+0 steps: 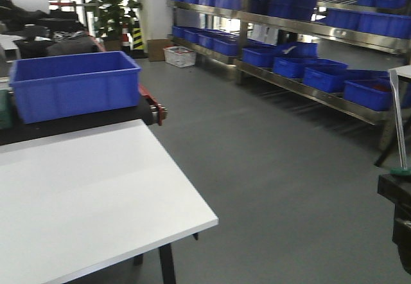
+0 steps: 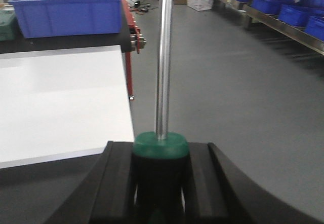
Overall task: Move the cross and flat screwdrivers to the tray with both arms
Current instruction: 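Drive the base away from the table holding both screwdrivers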
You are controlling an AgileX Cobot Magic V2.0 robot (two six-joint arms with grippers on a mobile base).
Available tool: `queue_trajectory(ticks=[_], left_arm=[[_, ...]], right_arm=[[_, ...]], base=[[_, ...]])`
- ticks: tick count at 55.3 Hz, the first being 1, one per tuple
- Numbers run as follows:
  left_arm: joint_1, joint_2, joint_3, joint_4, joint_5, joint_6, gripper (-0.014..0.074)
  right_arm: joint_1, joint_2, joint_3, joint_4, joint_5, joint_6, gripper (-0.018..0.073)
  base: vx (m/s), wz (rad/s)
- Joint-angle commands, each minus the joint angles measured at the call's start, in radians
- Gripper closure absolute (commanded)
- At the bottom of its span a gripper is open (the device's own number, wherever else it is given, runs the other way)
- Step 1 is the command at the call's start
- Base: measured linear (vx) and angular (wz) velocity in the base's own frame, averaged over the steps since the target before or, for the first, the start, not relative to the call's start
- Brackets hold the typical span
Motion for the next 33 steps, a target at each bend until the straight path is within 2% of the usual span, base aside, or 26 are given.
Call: queue_trajectory(ticks=[1, 19, 33], left_arm=[[-0.003, -0.01, -0.031, -0.016, -0.088, -0.003, 0.0596], [-0.003, -0.01, -0.031, -0.016, -0.089, -0.003, 0.0596], [-0.003, -0.01, -0.031, -0.016, -0.089, -0.003, 0.0596]], right_arm=[[-0.005, -0.009, -0.03, 0.002, -0.091, -0.001, 0.0567], [-0.005, -0.009, -0.03, 0.002, -0.092, -0.001, 0.0567], [-0.005, -0.009, -0.03, 0.002, -0.092, -0.001, 0.0567]], base=[[-0.16, -0.68], [-0.09, -0.64], [0.07, -0.61]])
